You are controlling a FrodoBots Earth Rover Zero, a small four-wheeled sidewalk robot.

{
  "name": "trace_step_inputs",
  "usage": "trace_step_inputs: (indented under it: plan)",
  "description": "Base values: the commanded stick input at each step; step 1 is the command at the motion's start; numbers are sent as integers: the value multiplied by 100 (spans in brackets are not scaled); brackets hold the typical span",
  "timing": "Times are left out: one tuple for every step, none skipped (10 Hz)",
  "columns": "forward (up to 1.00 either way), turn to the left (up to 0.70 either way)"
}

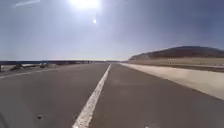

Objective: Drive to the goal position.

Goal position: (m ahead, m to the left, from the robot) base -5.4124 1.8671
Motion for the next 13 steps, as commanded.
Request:
trace_step_inputs:
  plan:
    - [100, 0]
    - [100, 0]
    - [100, 0]
    - [100, 0]
    - [100, 0]
    - [100, 0]
    - [100, 0]
    - [100, 0]
    - [100, 0]
    - [100, 0]
    - [100, 0]
    - [100, 0]
    - [100, 0]
